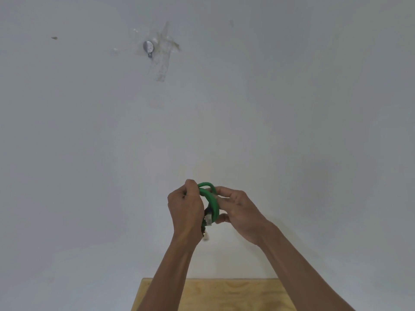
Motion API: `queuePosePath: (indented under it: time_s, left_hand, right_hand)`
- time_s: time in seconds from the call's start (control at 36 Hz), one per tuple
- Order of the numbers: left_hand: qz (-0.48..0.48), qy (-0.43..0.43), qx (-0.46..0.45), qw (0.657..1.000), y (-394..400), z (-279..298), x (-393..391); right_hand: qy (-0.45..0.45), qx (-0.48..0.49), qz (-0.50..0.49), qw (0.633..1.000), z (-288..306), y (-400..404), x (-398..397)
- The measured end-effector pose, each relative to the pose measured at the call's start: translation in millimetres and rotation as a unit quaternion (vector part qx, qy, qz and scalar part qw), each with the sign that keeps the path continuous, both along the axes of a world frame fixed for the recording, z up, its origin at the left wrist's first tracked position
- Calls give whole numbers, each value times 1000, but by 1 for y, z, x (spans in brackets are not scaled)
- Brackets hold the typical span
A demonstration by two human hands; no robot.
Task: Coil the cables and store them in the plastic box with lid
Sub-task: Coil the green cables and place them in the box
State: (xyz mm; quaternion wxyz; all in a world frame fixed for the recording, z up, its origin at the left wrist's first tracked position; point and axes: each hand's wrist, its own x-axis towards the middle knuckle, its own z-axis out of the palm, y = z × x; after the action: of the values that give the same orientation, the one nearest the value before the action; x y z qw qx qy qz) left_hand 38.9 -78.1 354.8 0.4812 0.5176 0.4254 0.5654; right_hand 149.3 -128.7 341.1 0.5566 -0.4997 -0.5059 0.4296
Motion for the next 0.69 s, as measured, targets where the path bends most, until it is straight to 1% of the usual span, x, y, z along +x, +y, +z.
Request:
queuePosePath:
  time_s: [0.14,0.19,0.25,0.33,0.39,0.44,0.5,0.61,0.69]
  left_hand:
    - [8,14,-7,1000,0,-5,1]
    - [9,23,-1,1000,1,-6,2]
    - [6,34,2,999,3,-7,1]
    - [7,42,-5,999,4,-10,0]
    - [15,46,-11,999,5,-12,-1]
    - [18,48,-19,999,5,-13,-1]
    - [22,43,-33,998,7,-15,-2]
    - [-1,22,-75,997,11,-23,-4]
    - [-41,24,-104,993,14,-31,-8]
  right_hand:
    - [-39,-8,19,999,2,-8,3]
    - [-67,-21,22,997,1,-9,2]
    - [-111,-17,3,994,-3,-7,1]
    - [-179,32,-69,981,-11,-3,-3]
    - [-213,64,-96,970,-16,-3,-7]
    - [-273,85,-106,952,-18,-4,-12]
    - [-316,87,-97,940,-18,-4,-15]
    - [-332,58,-69,939,-16,-3,-13]
    - [-310,23,-37,950,-19,-6,-9]
